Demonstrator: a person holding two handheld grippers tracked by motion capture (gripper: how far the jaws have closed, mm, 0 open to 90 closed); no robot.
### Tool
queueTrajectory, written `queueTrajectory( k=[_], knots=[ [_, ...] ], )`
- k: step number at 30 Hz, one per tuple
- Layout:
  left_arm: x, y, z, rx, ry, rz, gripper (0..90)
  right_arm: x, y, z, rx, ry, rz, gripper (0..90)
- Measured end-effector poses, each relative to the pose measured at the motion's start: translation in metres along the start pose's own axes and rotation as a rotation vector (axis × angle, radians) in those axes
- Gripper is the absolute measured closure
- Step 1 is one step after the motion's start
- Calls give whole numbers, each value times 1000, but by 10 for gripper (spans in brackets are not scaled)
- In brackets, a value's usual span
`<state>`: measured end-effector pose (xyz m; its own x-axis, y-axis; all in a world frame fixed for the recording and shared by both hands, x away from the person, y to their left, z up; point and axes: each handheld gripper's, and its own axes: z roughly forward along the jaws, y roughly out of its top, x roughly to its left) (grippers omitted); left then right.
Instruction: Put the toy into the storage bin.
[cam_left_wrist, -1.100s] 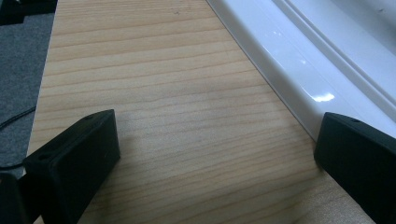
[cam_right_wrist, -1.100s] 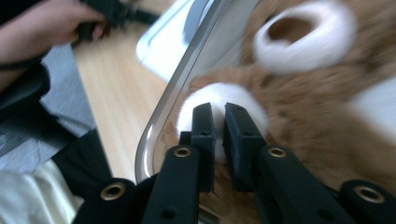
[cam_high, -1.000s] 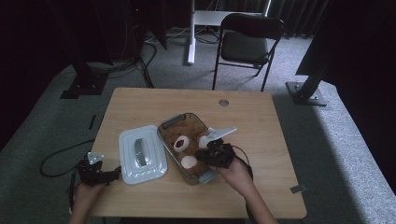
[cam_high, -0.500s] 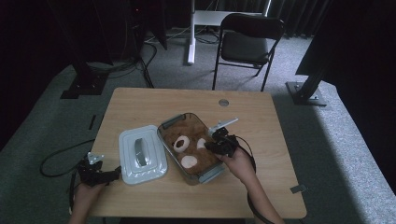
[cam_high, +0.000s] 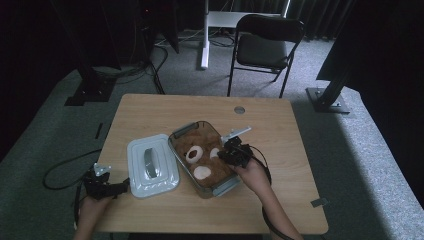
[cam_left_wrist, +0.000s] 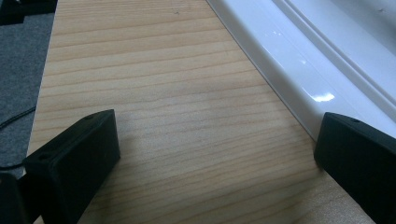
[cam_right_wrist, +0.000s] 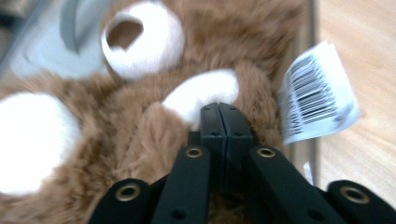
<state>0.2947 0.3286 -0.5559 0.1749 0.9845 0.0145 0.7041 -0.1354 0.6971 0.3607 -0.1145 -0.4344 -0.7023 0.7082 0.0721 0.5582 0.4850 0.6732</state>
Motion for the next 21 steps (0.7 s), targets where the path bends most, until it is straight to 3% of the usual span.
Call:
queueTrajectory(
  k=[3, 5, 8, 10, 12, 15, 18, 20, 21],
  knots=[
    [0, 0, 0, 0, -1, 0, 8, -2, -1, -16, -66, 10, 26, 708],
    [0, 0, 0, 0, 0, 0, 8, -7, 0, -29, -116, 8, 52, 532],
    [0, 0, 0, 0, 0, 1, 8, -19, -2, -43, -201, -51, 107, 335],
    [0, 0, 0, 0, 0, 1, 8, -27, -5, -46, -223, -32, 134, 182],
    [0, 0, 0, 0, 0, 0, 8, -33, -8, -45, -229, -11, 152, 200],
    [0, 0, 0, 0, 0, 0, 8, -41, -12, -40, -201, -1, 159, 145],
    [0, 0, 0, 1, 2, -2, 8, -47, -20, -38, -219, -62, 188, 130],
    [-1, 0, 0, 2, 4, -3, 8, -52, -23, -37, -231, -46, 211, 130],
    [-1, 0, 0, 2, 4, -3, 8, -55, -25, -37, -237, -61, 227, 131]
  ],
)
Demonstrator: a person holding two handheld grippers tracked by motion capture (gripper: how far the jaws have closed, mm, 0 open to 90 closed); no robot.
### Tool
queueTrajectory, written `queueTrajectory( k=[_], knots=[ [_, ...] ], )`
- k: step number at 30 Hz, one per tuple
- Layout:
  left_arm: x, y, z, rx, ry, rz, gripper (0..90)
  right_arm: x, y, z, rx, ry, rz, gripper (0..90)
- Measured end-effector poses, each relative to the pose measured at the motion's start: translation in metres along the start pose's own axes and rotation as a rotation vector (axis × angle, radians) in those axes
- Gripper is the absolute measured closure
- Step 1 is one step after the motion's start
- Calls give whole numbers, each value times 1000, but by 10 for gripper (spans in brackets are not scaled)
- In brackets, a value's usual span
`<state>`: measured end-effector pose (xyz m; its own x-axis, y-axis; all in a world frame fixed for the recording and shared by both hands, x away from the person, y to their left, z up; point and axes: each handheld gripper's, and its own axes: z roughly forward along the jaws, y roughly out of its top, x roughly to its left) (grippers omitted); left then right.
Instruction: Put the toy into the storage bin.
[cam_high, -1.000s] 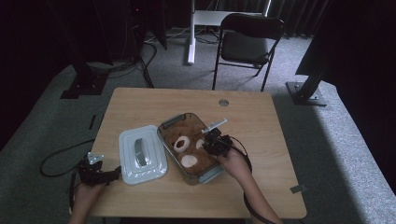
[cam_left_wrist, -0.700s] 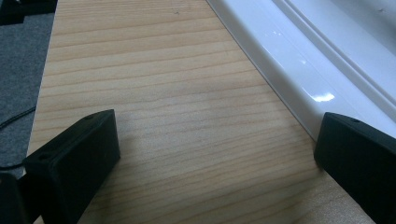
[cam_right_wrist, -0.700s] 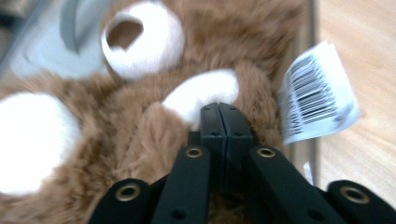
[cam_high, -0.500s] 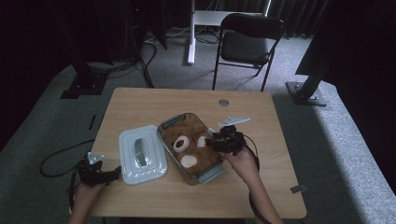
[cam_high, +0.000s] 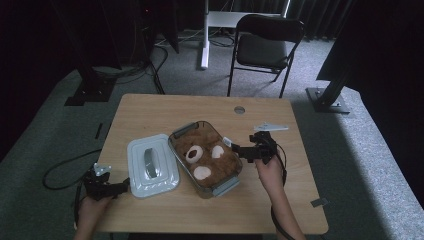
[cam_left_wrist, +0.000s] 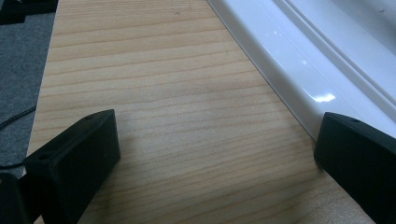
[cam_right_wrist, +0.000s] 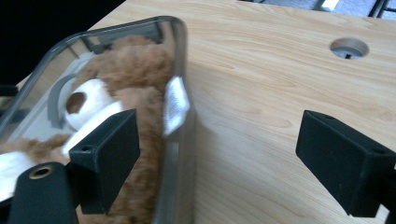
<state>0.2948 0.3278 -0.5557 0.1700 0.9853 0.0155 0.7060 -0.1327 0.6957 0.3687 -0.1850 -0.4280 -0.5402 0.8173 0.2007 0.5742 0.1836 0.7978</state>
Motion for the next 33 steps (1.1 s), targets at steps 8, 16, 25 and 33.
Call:
queueTrajectory(
  k=[8, 16, 25, 33],
  knots=[
    [1, 1, -1, -2, -18, -31, 9, -26, -16, 5, 35, -111, 43, 130],
    [-4, 9, -11, -16, -14, -31, 9, -40, -37, 16, 72, -195, 57, 118],
    [-25, 23, -20, 45, -109, -12, 8, -47, -52, 24, 76, -186, 86, 107],
    [-43, 27, -18, 57, -126, 26, 8, -51, -59, 29, 104, -194, 90, 108]
  ],
)
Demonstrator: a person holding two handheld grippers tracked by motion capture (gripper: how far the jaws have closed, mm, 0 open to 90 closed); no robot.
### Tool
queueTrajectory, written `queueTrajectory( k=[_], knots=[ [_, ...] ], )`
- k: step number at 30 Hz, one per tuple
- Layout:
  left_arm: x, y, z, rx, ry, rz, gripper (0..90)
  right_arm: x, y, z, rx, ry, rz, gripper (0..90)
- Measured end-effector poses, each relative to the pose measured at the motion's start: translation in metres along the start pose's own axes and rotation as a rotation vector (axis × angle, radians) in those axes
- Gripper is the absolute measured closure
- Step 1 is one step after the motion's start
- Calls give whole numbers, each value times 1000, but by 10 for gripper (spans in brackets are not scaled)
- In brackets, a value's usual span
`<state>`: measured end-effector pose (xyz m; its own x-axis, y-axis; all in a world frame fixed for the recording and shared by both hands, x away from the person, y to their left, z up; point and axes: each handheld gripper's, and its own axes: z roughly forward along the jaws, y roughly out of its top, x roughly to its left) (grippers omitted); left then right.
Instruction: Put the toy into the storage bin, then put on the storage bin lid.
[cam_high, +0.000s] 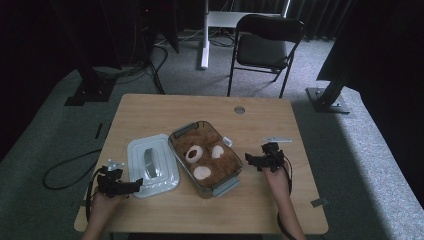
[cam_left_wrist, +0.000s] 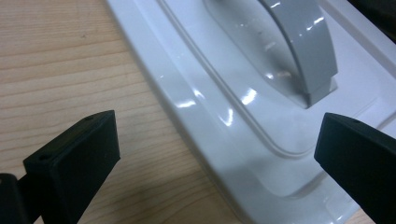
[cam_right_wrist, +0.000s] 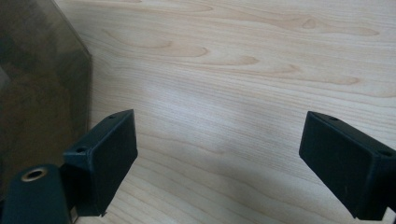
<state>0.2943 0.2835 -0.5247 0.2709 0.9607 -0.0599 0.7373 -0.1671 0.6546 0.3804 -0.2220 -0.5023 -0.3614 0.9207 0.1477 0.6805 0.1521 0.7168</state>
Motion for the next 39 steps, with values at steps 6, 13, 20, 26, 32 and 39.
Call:
queueTrajectory(
  k=[6, 13, 20, 26, 32, 39],
  knots=[
    [-5, 6, -1, -21, -21, -11, 8, -3, -3, 2, -26, 2, 24, 108],
    [-16, 16, 4, -27, -36, -12, 8, -2, -3, 6, -19, 5, 19, 108],
    [-29, 27, 15, -13, -40, 3, 8, -5, -6, 8, -17, 1, 28, 108],
    [-32, 35, 26, -3, -30, -7, 8, -8, -10, 7, -12, -3, 35, 108],
    [-30, 37, 42, 30, -19, -4, 9, -11, -11, 5, -10, -7, 39, 108],
    [-30, 41, 49, 29, -35, 0, 45, -9, -12, 7, -4, -4, 34, 108]
  ],
)
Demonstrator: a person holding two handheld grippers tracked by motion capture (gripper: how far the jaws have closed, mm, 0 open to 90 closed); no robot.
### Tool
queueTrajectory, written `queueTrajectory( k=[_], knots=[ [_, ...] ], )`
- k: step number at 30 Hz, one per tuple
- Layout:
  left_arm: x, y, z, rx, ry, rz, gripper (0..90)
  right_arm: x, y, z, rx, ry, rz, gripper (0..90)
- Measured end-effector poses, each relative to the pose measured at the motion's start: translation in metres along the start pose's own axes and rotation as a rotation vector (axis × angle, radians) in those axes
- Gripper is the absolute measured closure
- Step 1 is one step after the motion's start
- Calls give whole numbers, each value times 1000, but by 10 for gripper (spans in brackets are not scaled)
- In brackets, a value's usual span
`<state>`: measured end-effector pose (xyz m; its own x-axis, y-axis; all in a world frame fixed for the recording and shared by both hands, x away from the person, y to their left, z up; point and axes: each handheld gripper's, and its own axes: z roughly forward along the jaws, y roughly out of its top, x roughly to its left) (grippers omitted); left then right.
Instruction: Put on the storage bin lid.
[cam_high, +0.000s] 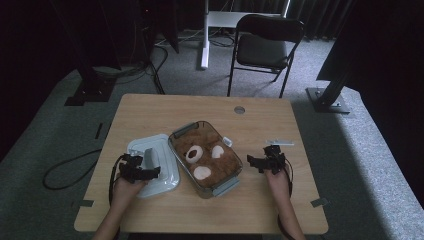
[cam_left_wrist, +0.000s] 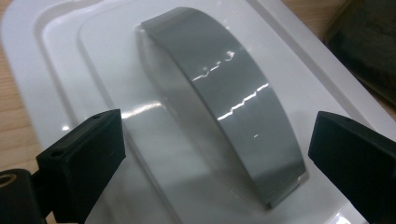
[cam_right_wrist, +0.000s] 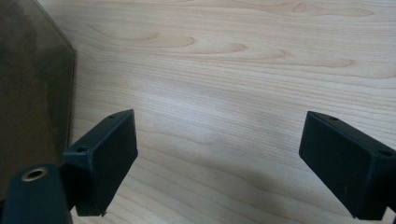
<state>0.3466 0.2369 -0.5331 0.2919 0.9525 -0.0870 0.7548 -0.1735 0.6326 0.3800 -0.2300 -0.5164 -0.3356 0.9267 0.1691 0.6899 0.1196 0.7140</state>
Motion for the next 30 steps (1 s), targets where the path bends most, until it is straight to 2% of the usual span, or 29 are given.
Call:
queueTrajectory(
  k=[5, 6, 7, 9, 14, 15, 18, 20, 22, 24, 30],
  knots=[
    [2, 2, 4, -2, 8, -2, 68, 2, 0, 2, 6, 0, -7, 108],
    [2, 2, 5, -6, 10, 5, 109, 3, 0, 2, 7, 1, -8, 109],
    [3, 3, 5, -7, 8, 10, 113, 3, 1, 3, 10, 2, -11, 109],
    [3, 4, 3, -16, 13, 16, 133, 4, 0, 4, 13, -3, -14, 133],
    [4, 9, -2, -58, 7, 1, 185, 5, 1, 3, 4, -3, -15, 132],
    [5, 10, -2, -69, 0, -4, 248, 5, 1, 3, 4, -3, -15, 132],
    [5, 14, -1, -64, -32, -13, 358, 4, 2, 3, 3, -3, -13, 133],
    [3, 16, 0, -60, -43, 21, 449, 5, 2, 3, 7, -7, -16, 133],
    [1, 18, 0, -56, -30, 34, 483, 5, 2, 3, 8, -8, -22, 133],
    [1, 19, 1, -56, -30, 24, 505, 5, 2, 2, 9, -5, -22, 133],
    [9, 18, 2, -94, -49, -55, 624, 7, 2, 2, 7, -3, -29, 133]
  ],
)
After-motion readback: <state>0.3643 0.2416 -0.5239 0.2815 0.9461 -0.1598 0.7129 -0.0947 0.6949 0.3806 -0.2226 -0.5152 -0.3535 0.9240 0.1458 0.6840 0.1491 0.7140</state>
